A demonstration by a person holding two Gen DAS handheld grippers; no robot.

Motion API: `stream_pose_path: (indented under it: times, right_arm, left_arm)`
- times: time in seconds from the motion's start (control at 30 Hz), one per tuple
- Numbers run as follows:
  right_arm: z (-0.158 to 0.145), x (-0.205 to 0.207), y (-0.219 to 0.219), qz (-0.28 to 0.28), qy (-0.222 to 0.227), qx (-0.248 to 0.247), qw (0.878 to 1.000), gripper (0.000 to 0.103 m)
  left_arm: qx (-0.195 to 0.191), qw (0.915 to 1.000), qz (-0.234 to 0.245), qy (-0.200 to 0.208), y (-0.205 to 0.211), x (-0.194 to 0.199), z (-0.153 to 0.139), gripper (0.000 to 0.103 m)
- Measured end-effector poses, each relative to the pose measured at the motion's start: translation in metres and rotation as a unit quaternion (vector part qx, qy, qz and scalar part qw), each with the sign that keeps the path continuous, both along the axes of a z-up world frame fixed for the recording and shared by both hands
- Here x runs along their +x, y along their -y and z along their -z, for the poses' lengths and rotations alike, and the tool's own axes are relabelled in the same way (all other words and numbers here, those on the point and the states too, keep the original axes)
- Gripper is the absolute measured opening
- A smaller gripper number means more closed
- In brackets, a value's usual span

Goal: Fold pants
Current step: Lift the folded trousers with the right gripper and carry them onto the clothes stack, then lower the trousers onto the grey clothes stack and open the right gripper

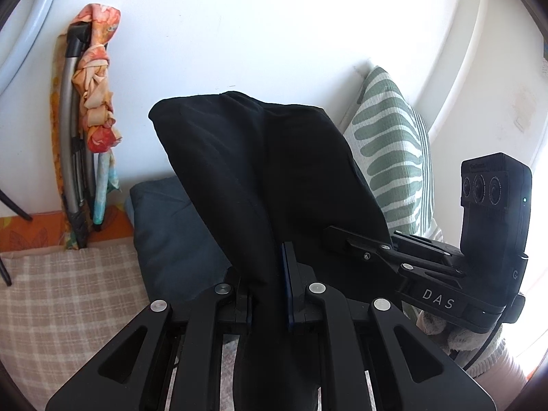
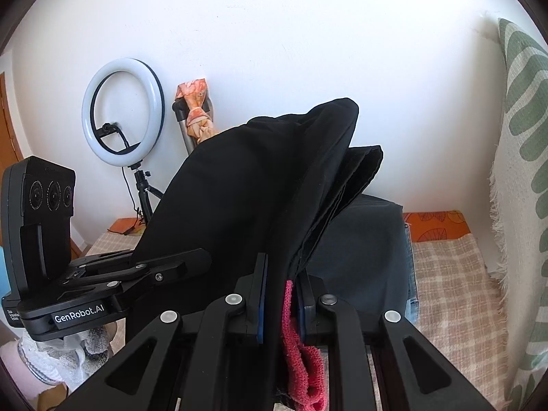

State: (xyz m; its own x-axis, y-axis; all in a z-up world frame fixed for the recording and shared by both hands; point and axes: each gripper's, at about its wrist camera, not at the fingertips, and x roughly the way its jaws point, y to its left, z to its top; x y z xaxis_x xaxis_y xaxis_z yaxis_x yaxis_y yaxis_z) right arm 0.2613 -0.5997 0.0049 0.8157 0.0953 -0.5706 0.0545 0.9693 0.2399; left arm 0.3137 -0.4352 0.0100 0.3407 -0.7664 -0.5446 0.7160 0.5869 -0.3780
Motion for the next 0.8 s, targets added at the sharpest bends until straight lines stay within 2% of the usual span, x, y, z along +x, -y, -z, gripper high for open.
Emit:
stream_pose_path:
  times: [0.2, 0.47, 0.6, 0.63, 0.67, 0.8]
  right_arm:
    - [0.014, 0.039, 0.024, 0.005, -0.016, -0.007, 1.0, 0.012]
    - [0.055, 0.07, 0.04, 0.021, -0.079, -0.046, 0.996, 0.013]
    - [0.073, 0.07, 0.047, 0.064, -0.114, -0.081, 0.988, 0.025]
    - [0.075, 0.068, 0.048, 0.075, -0.117, -0.088, 0.986, 0.036]
    - [0.076, 0.066, 0.049, 0.084, -0.117, -0.095, 0.985, 0.04]
    - [0.07, 0.057, 0.05, 0.103, -0.109, -0.099, 0.984, 0.044]
  left_arm:
    - [0.004, 0.9998, -0.009, -0.015, 0.026, 0.036, 0.016, 0.011]
    - [0.055, 0.9978, -0.026, -0.026, 0.05, 0.059, 0.057, 0.011]
    - [0.081, 0.9951, -0.046, -0.034, 0.046, 0.066, 0.069, 0.018]
    - [0.087, 0.9944, -0.051, -0.034, 0.044, 0.067, 0.07, 0.019]
    - [0.091, 0.9938, -0.054, -0.032, 0.041, 0.067, 0.07, 0.023]
    - [0.098, 0.9931, -0.061, -0.023, 0.026, 0.065, 0.067, 0.024]
